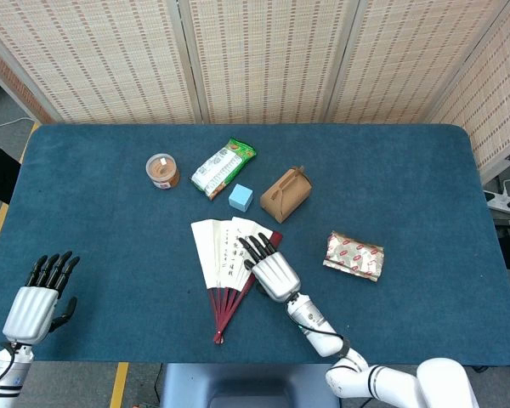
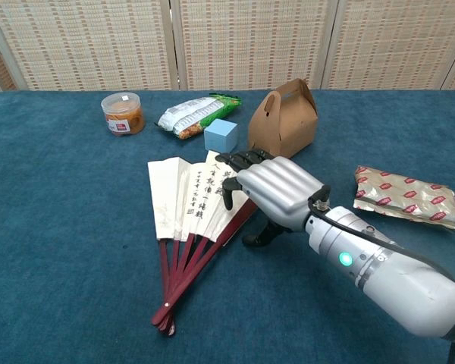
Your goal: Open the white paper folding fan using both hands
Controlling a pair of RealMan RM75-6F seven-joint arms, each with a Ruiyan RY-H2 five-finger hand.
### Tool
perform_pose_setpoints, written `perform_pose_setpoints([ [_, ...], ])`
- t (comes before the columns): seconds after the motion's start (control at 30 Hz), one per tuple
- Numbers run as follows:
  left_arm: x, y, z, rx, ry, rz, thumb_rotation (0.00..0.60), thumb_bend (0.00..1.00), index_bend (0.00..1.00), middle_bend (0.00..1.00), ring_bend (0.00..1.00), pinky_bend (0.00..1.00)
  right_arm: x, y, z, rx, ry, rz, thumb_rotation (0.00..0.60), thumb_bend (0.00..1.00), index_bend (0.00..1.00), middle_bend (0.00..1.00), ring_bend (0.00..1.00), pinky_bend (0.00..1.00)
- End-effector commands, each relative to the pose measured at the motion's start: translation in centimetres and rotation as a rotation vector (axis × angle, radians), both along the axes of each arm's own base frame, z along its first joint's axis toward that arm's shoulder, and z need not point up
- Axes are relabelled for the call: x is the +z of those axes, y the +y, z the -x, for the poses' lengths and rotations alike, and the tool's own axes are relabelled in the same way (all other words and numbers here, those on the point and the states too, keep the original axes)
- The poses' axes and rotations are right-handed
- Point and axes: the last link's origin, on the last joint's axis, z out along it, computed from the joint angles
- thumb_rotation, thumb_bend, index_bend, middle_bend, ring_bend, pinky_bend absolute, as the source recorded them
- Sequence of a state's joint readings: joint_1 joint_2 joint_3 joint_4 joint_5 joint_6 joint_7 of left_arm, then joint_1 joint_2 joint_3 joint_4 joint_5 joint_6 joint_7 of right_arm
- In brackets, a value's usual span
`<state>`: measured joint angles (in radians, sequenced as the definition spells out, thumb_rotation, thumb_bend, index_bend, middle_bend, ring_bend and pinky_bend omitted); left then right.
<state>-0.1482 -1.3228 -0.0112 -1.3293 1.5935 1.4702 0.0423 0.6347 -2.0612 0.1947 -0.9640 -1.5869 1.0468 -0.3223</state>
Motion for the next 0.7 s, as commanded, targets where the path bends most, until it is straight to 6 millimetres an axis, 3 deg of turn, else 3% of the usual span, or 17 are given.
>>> perform_pose_setpoints([
  [0.03, 0.0, 0.0, 0.0, 0.002, -0.002, -0.001, 0.600, 0.45, 0.00, 0.00, 0.00, 0.00, -0.8, -0.2, -0.4, -0.005, 0.003, -0.004, 0.600, 0.16, 0.44, 0.00, 0.00, 0.00],
  [0.4, 0.2, 0.1, 0.2, 0.011, -0.006, 0.002, 0.600, 0.45, 0.00, 0.00, 0.00, 0.00, -2.2, -0.6, -1.4, -0.019, -0.050, 0.036, 0.600, 0.23, 0.56, 0.03, 0.00, 0.00],
  [0.7, 0.5, -0.1, 0.1, 0.009, -0.008, -0.008, 0.600, 0.45, 0.00, 0.00, 0.00, 0.00, -1.3, -0.4, -1.9, 0.015, -0.105, 0.068, 0.600, 0.53, 0.66, 0.08, 0.00, 0.00],
])
